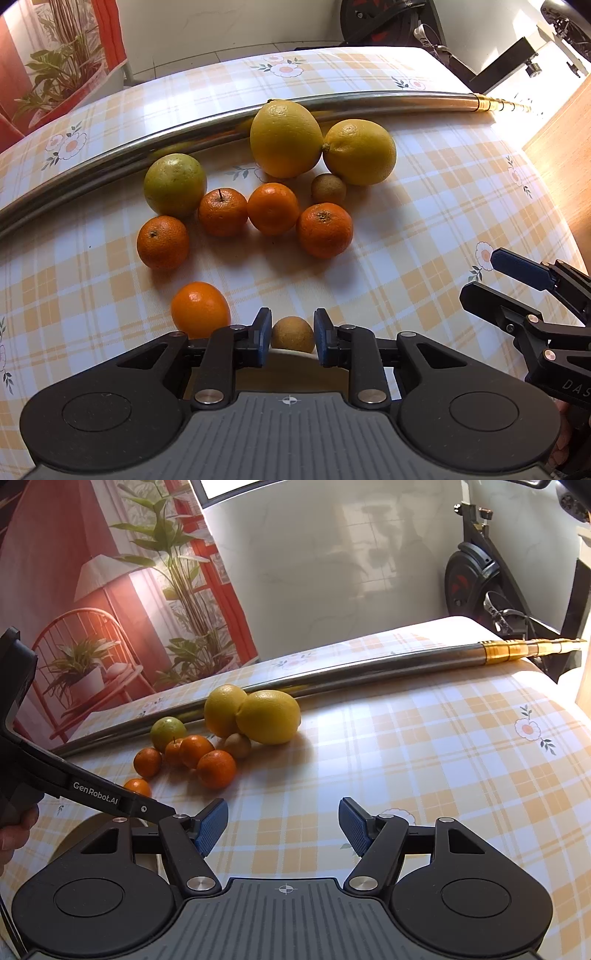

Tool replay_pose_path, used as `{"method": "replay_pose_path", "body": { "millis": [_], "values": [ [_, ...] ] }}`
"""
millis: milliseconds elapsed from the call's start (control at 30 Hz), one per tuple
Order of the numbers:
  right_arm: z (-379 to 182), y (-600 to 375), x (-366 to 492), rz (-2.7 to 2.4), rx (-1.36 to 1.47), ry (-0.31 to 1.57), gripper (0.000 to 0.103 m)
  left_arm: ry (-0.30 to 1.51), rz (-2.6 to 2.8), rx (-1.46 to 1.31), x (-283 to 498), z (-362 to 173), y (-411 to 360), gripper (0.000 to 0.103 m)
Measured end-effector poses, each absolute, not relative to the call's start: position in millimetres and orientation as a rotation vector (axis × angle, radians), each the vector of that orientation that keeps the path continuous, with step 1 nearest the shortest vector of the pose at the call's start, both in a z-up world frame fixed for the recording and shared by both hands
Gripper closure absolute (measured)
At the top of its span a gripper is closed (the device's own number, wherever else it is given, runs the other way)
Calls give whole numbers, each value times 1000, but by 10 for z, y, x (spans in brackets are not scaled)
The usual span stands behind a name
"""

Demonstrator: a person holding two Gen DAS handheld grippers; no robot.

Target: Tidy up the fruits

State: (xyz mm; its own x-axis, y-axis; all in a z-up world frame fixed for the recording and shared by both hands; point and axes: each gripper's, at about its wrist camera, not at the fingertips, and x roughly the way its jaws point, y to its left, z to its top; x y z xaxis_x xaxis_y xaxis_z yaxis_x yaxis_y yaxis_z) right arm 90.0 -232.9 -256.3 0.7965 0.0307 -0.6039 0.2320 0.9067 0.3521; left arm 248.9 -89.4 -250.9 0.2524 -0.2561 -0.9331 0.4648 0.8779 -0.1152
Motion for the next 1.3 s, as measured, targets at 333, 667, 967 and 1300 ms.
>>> {"method": "replay_pose_path", "body": {
  "millis": [333, 667, 967, 1300],
  "values": [
    [-2568, -2330, 894, -116, 429, 648, 39, 1182, -501, 189, 2450, -2528, -881, 75],
    [-2559, -2262, 947, -93, 389, 646, 39, 967, -476, -45, 2255, -2038, -297, 75],
    [-2593, -1963, 1268, 14, 232, 603, 41, 855, -378, -83, 1882, -1969, 142, 75],
    [-2722, -1736, 1678, 48, 106, 572, 54, 766, -314, -142, 1641, -2003, 404, 75]
  ]
}}
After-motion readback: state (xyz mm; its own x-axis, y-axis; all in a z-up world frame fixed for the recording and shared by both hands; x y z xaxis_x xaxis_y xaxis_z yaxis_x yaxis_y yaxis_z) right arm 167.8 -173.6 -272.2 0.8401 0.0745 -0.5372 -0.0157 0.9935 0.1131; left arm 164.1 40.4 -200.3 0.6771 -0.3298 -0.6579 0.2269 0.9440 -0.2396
